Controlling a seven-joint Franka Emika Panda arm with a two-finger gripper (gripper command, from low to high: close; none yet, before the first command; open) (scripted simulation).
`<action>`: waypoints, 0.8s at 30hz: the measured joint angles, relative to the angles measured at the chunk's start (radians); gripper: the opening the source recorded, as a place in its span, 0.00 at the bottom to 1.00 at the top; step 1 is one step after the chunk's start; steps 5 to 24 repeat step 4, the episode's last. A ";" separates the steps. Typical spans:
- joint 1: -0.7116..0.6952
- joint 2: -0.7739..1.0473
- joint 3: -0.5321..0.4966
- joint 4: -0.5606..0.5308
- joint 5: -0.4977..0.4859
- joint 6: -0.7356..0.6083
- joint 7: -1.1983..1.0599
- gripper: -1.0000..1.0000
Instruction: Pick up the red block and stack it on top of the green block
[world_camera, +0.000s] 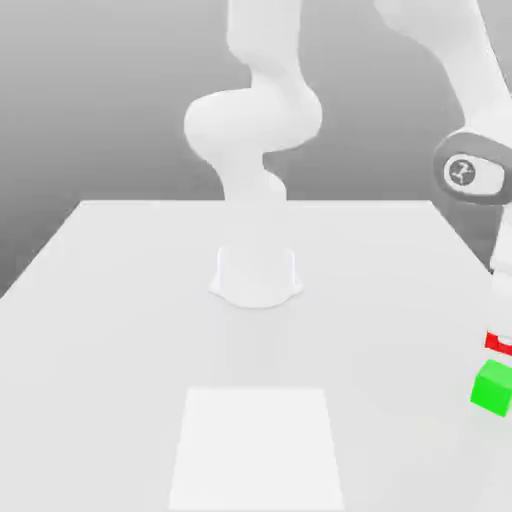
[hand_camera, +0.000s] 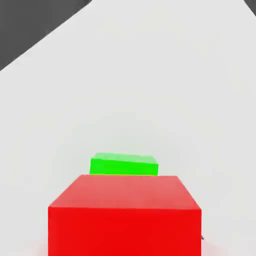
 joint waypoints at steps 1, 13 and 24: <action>0.007 0.028 -0.009 0.002 -0.015 0.026 0.012 1.00; 0.007 0.028 -0.009 0.002 -0.015 0.026 0.012 1.00; 0.007 0.028 -0.009 0.002 -0.015 0.026 0.012 1.00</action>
